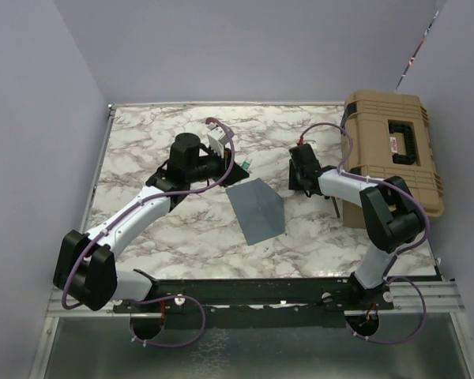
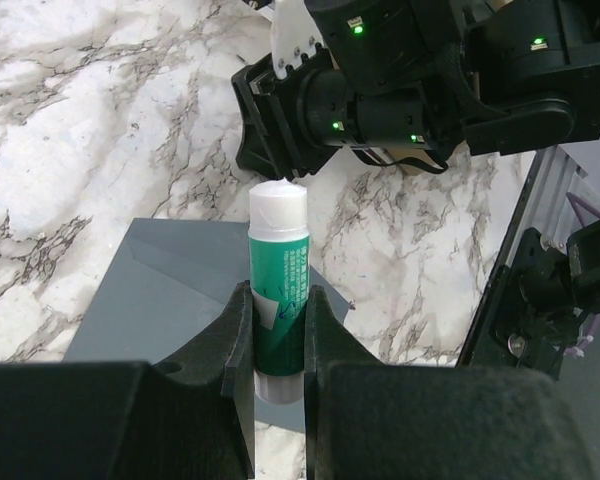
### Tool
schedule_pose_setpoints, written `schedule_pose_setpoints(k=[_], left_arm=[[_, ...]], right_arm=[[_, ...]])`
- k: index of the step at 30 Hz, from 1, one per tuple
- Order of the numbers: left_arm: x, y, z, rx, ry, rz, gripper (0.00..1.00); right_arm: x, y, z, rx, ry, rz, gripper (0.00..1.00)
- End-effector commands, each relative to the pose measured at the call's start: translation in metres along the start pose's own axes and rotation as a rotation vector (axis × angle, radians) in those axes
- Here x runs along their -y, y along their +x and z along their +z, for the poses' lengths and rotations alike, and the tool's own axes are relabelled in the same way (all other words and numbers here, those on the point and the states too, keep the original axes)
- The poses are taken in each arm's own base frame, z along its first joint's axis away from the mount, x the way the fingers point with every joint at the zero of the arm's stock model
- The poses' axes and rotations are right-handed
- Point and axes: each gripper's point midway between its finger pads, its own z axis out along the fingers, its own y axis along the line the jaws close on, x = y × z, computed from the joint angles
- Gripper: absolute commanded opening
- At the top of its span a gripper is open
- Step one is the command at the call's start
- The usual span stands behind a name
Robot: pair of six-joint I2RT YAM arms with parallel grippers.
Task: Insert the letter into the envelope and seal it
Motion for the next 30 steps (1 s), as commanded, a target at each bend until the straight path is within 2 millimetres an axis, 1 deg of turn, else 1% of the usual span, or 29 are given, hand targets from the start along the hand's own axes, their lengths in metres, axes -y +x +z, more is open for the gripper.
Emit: schedule_pose_setpoints(k=[1, 4, 6, 8, 10, 12, 14, 15, 17, 20, 23, 27, 30], left_arm=[[-0.003, -0.015, 0.006, 0.048, -0.011, -0.011, 0.0], [-0.001, -0.027, 0.008, 0.077, -0.01, -0.032, 0.0], [-0.001, -0.041, 0.009, 0.122, -0.02, -0.06, 0.0], [-0.002, -0.056, 0.011, 0.175, -0.04, -0.112, 0.0], [-0.004, -0.07, 0.013, 0.228, -0.059, -0.181, 0.0], [-0.01, -0.081, 0.013, 0.279, -0.088, -0.257, 0.0], [-0.01, -0.09, 0.014, 0.319, -0.086, -0.318, 0.0], [-0.009, -0.094, 0.015, 0.337, -0.08, -0.352, 0.0], [-0.003, -0.1, 0.016, 0.358, -0.046, -0.403, 0.0], [0.0, -0.108, 0.016, 0.384, -0.027, -0.469, 0.0], [0.002, -0.116, 0.012, 0.418, -0.029, -0.503, 0.0], [-0.001, -0.12, 0.008, 0.451, -0.048, -0.568, 0.0], [0.0, -0.118, 0.007, 0.449, -0.044, -0.594, 0.0]], right_arm=[[-0.001, -0.016, -0.025, 0.014, -0.02, 0.035, 0.48], [-0.006, -0.034, -0.051, 0.053, -0.072, 0.07, 0.51], [-0.013, -0.046, -0.074, 0.084, -0.145, 0.09, 0.54], [-0.029, -0.06, -0.099, 0.125, -0.271, 0.091, 0.56], [-0.053, -0.069, -0.127, 0.169, -0.452, 0.056, 0.58], [-0.081, -0.071, -0.16, 0.211, -0.678, 0.0, 0.6], [-0.098, -0.075, -0.187, 0.262, -0.834, -0.031, 0.62], [-0.108, -0.073, -0.204, 0.27, -0.934, -0.046, 0.63], [-0.12, -0.083, -0.233, 0.327, -1.068, -0.043, 0.66], [-0.131, -0.095, -0.263, 0.397, -1.18, -0.016, 0.69], [-0.139, -0.108, -0.277, 0.441, -1.209, 0.008, 0.71], [-0.148, -0.12, -0.274, 0.474, -1.175, 0.032, 0.71], [-0.154, -0.129, -0.267, 0.479, -1.136, 0.054, 0.7]])
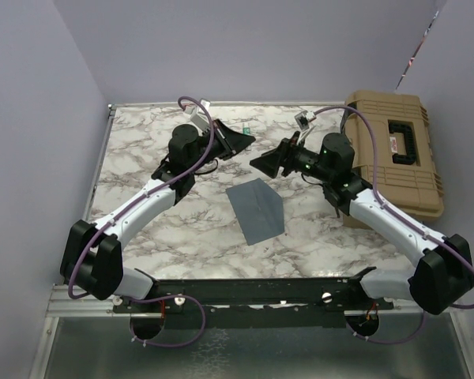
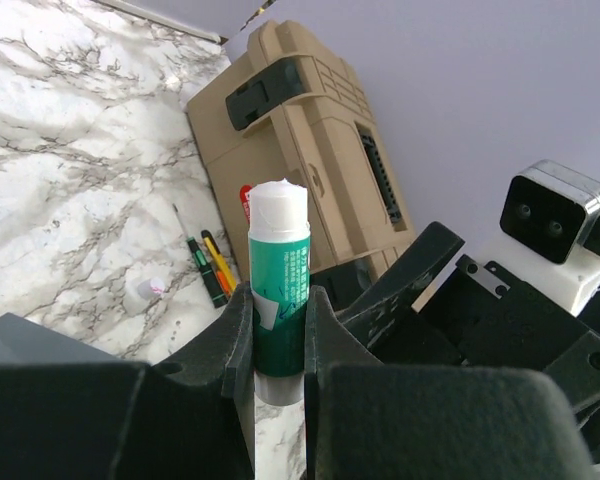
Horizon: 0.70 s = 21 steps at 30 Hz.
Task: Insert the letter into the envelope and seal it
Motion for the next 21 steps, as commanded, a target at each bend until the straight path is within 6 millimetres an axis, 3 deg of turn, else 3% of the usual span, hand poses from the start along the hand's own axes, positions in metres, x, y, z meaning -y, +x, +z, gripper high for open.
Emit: schedule_pose_setpoints(k=[1, 7, 13, 18, 21], left_arm=[[0.021, -0.018, -0.004, 0.072, 0.034, -0.069, 0.0], [0.028, -0.018, -0.01, 0.072, 0.05, -0.077, 0.0], [0.031, -0.013, -0.012, 0.046, 0.064, -0.104, 0.0], [0.036, -0.008, -0.007, 0.017, 0.08, -0.13, 0.0], [0.037, -0.011, -0.008, 0.031, 0.079, -0.116, 0.0]], right_arm=[[-0.005, -0.022, 0.017, 0.068, 0.02, -0.007, 0.7], [-0.002, -0.029, 0.034, 0.091, 0.058, -0.009, 0.65], [0.013, -0.046, 0.035, 0.202, 0.174, 0.046, 0.45], [0.014, -0.058, 0.037, 0.24, 0.197, 0.069, 0.44], [0.004, -0.056, 0.038, 0.22, 0.149, 0.031, 0.52]])
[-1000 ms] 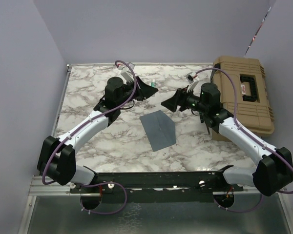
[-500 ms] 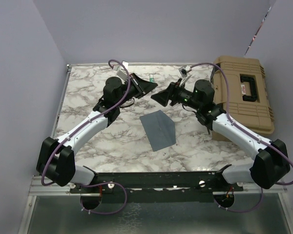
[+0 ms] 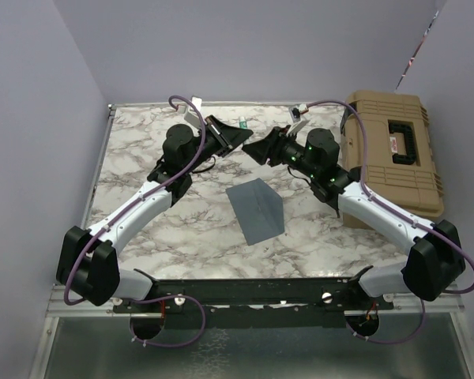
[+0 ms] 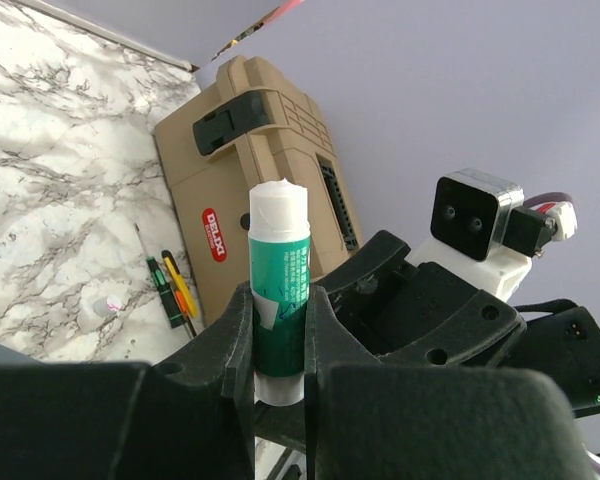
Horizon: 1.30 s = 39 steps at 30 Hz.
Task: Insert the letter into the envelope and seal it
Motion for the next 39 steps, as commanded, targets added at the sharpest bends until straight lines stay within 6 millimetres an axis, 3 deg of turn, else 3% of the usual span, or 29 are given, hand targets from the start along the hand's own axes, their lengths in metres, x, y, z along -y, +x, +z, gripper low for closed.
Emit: schedule_pose_setpoints(k=[1, 7, 20, 24, 27, 31, 36, 39], left_arm=[[0.015, 0.006, -0.001, -0.026, 0.043, 0.003, 0.0], [0.021, 0.002, -0.001, -0.012, 0.049, -0.011, 0.0], [0.031, 0.001, -0.008, -0.024, 0.062, 0.018, 0.0], [0.031, 0.004, -0.009, -0.037, 0.059, 0.019, 0.0], [0.031, 0.005, -0.01, -0.037, 0.06, 0.031, 0.0], [0.035, 0.004, -0.011, -0.039, 0.065, 0.054, 0.02], [0.038, 0.0, -0.013, -0.031, 0.059, 0.108, 0.15], [0.039, -0.002, -0.011, -0.027, 0.06, 0.126, 0.29]], right_arm=[[-0.011, -0.028, 0.001, 0.092, -0.017, -0.041, 0.54], [-0.031, -0.031, -0.009, 0.102, -0.102, -0.07, 0.59], [-0.027, -0.036, 0.0, 0.149, -0.049, 0.002, 0.58], [-0.022, -0.042, 0.001, 0.183, -0.009, 0.046, 0.45], [-0.017, -0.044, -0.003, 0.217, 0.014, 0.075, 0.27], [-0.023, -0.045, -0.008, 0.233, -0.025, 0.037, 0.12], [-0.038, -0.035, -0.014, 0.166, -0.11, -0.076, 0.02], [-0.043, -0.026, -0.019, 0.124, -0.142, -0.119, 0.0]])
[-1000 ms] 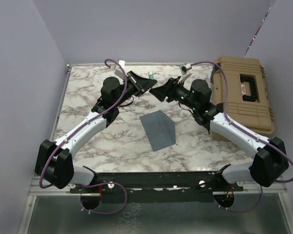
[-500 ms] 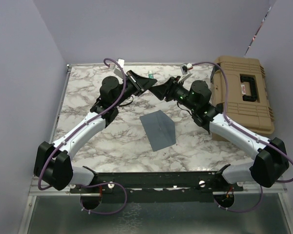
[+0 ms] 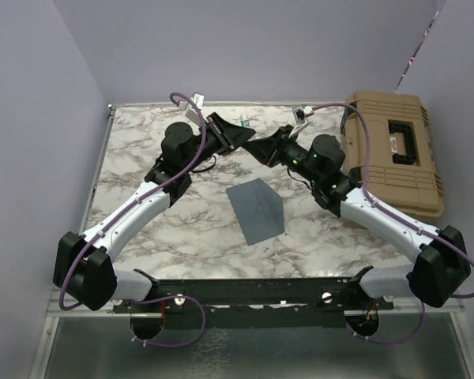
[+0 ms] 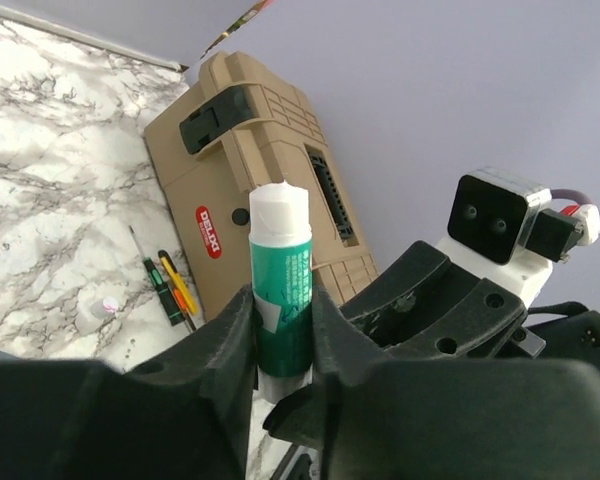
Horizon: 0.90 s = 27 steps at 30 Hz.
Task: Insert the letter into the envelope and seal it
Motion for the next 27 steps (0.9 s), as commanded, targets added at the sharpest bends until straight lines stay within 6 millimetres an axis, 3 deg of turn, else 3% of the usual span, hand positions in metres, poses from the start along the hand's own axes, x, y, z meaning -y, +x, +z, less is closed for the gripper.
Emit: schedule_pose_setpoints(k=[1, 3, 5, 11, 14, 17, 20, 21, 27], left_arm=[[0.021, -0.004, -0.006, -0.014, 0.039, 0.068, 0.37], [0.017, -0.005, -0.005, -0.007, 0.024, 0.075, 0.55], [0.011, -0.005, -0.002, -0.006, 0.008, 0.087, 0.63], [0.004, -0.004, 0.0, -0.004, -0.01, 0.108, 0.67], [0.007, -0.006, 0.0, -0.003, -0.004, 0.126, 0.56], [0.006, -0.005, -0.001, -0.006, -0.006, 0.133, 0.38], [0.004, -0.002, -0.003, -0.016, -0.01, 0.132, 0.05], [0.005, -0.001, -0.003, -0.018, -0.004, 0.131, 0.0], [0.035, -0.002, -0.007, -0.022, 0.139, 0.169, 0.0]], right_arm=[[-0.017, -0.011, -0.012, 0.011, -0.091, -0.122, 0.0], [-0.022, -0.005, -0.015, -0.023, -0.124, -0.14, 0.0], [-0.023, 0.0, -0.017, -0.046, -0.132, -0.145, 0.0], [-0.021, 0.009, -0.019, -0.089, -0.133, -0.14, 0.0], [-0.017, 0.012, -0.019, -0.098, -0.115, -0.132, 0.0], [-0.015, 0.013, -0.019, -0.1, -0.105, -0.123, 0.0], [-0.014, 0.014, -0.019, -0.105, -0.096, -0.109, 0.0], [-0.015, 0.012, -0.019, -0.101, -0.093, -0.099, 0.0], [-0.034, 0.0, -0.022, -0.076, -0.131, 0.116, 0.0]])
